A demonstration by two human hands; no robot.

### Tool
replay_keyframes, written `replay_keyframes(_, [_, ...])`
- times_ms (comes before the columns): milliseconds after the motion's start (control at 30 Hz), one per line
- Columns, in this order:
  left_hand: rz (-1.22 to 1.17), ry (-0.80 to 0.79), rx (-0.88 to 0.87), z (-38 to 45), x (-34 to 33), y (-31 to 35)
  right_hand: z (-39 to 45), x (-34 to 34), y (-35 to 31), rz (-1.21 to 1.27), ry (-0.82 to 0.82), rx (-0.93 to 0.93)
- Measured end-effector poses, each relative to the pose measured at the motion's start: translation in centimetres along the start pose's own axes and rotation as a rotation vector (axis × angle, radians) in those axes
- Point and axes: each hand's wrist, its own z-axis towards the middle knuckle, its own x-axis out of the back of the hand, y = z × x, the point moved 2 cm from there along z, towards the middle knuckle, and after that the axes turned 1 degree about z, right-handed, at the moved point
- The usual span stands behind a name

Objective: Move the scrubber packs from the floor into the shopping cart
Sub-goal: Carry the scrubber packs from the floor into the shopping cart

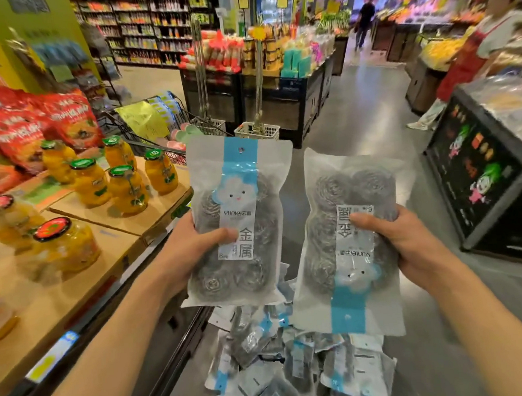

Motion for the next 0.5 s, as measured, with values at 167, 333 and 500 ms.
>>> replay_keyframes(167, [-0.052, 0.126, -0.020, -7.3, 2.0, -1.1, -3.8, -2.0, 1.0, 0.003, -0.092, -0.005])
replay_keyframes(333, [-0.087, 0.403, -0.011, -19.3, 4.2, -4.2, -7.8, -5.2, 3.9, -0.026, -0.295, -0.094])
replay_keyframes(500, [-0.129, 0.715, 0.037, -35.5, 5.5, -8.5, -14.3, -11.6, 6.3, -0.042, -0.592, -0.166])
